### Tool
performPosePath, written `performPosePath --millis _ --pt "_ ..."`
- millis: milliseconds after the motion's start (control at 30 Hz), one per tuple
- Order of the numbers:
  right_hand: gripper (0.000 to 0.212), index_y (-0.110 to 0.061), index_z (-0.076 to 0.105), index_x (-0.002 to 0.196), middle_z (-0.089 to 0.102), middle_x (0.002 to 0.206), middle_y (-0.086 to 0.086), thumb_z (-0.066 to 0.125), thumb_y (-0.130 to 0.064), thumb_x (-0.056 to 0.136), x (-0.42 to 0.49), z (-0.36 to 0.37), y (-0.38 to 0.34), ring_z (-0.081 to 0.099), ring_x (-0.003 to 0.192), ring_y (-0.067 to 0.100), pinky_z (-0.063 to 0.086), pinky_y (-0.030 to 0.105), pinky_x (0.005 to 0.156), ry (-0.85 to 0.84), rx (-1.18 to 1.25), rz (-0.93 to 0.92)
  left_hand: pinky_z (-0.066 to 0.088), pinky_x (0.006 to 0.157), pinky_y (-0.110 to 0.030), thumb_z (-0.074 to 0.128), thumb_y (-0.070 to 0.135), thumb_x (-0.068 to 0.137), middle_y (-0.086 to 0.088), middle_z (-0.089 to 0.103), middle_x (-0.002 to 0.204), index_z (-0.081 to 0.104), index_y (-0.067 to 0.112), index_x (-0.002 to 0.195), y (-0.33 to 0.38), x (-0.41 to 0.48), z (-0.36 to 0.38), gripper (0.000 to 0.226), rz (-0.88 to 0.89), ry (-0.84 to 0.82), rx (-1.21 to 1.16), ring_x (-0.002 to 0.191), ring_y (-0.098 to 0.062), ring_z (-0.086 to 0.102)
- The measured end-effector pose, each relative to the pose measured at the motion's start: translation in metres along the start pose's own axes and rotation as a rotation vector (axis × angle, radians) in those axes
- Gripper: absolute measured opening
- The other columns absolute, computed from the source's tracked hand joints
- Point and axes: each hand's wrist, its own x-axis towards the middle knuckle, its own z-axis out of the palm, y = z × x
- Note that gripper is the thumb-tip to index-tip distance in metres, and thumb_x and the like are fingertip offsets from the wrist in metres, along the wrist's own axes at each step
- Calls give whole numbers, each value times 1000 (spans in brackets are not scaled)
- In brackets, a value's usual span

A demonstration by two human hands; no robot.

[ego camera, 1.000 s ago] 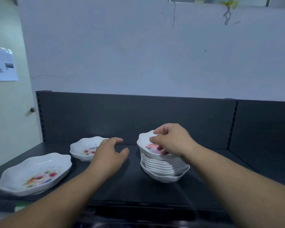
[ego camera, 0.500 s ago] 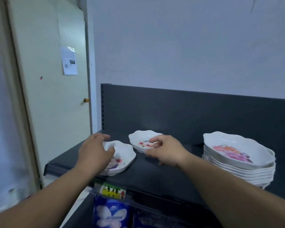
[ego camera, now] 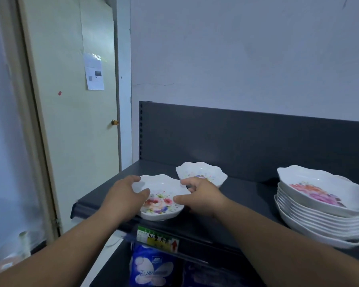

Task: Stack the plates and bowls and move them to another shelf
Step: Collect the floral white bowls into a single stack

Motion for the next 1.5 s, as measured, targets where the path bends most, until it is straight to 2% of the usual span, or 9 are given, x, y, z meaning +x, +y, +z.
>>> performPosePath --millis 333,500,633,867,1000,1133,1300,1433,1500 --pt "74 -30 52 139 48 144 -6 81 -45 72 -36 -61 -5 49 128 11 39 20 94 142 9 -100 41 95 -36 60 35 88 -4 50 141 45 19 137 69 -22 3 54 169 78 -92 122 -25 50" --pt "86 -24 52 140 56 136 -4 81 -57 65 -59 -123 6 56 121 16 44 26 95 279 30 -45 38 96 -32 59 37 88 -1 47 143 45 20 137 119 -34 27 53 275 63 -187 126 -22 46" --pt "104 -17 51 139 62 127 1 79 -67 52 -84 -170 24 63 112 21 51 37 96 384 50 -12 39 102 -34 58 46 87 2 46 143 45 23 137 160 -48 51 57 332 18 -261 127 -22 48" --pt "111 -11 68 118 72 113 1 75 -84 35 -121 -232 71 68 94 12 56 32 88 443 41 21 37 102 -30 55 63 79 4 47 142 42 22 139 216 -80 96 74 420 -99 -330 127 -16 46" --pt "116 -7 66 119 64 98 -2 72 -87 36 -133 -253 99 56 84 13 49 29 86 457 11 83 35 104 -28 58 64 76 3 42 146 35 21 143 228 -92 123 83 466 -210 -268 130 -16 44" --pt "110 -6 65 120 63 96 -2 71 -83 42 -139 -259 118 58 81 13 48 24 79 428 11 113 37 98 -24 68 59 72 5 41 142 31 19 144 232 -100 144 91 495 -283 -234 124 -14 46" --pt "94 -13 57 130 64 123 4 77 -70 59 -145 -258 128 63 110 18 48 32 100 425 23 130 36 93 -21 73 54 70 6 39 139 34 19 143 233 -103 156 90 503 -251 -163 121 -13 46" --pt "91 -14 71 107 70 111 3 72 -80 43 -146 -258 129 66 102 17 53 32 93 396 -11 128 36 88 -21 74 53 71 7 42 133 45 21 131 234 -104 160 74 473 -226 -136 117 -13 47" --pt "72 -15 75 88 73 97 1 74 -76 50 -147 -259 128 68 93 15 54 31 89 383 -24 125 35 80 -21 74 52 71 9 44 125 50 23 112 235 -105 161 56 462 -216 -129 108 -11 46"
